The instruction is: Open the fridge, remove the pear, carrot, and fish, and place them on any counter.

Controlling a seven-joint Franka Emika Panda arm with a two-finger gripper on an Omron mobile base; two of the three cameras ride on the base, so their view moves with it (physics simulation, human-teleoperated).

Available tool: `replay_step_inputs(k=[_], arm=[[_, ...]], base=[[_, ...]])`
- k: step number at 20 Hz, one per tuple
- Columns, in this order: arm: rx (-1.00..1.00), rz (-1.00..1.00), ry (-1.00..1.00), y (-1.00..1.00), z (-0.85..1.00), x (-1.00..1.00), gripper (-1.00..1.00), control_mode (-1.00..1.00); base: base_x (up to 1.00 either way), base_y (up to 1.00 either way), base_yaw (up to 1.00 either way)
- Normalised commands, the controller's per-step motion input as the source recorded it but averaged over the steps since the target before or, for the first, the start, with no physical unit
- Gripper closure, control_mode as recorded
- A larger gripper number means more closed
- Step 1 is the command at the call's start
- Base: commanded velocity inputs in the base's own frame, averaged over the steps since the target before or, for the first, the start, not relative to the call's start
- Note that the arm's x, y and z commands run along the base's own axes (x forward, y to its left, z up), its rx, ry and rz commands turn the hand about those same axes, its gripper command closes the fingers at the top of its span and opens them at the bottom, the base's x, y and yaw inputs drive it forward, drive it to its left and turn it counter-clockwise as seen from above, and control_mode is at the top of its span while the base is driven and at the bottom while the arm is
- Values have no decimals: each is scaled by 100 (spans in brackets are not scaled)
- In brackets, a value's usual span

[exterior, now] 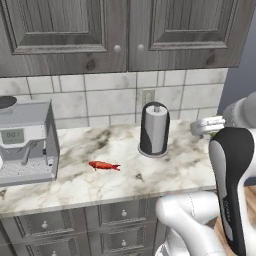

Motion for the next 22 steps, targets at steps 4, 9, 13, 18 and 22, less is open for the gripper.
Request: replay_step_inputs(k=[4,9,13,18,22], arm=[[0,0,0,0,0,0,100,100],[0,0,13,10,-32,11,100,-100],[0,0,25,42,-73,18,100,-100],[0,1,15,54,-79,14,100,-100],[-2,0,8,48,-83,33,100,-100]], base=[[0,0,0],[0,0,0],[0,0,0],[0,0,0],[0,0,0]])
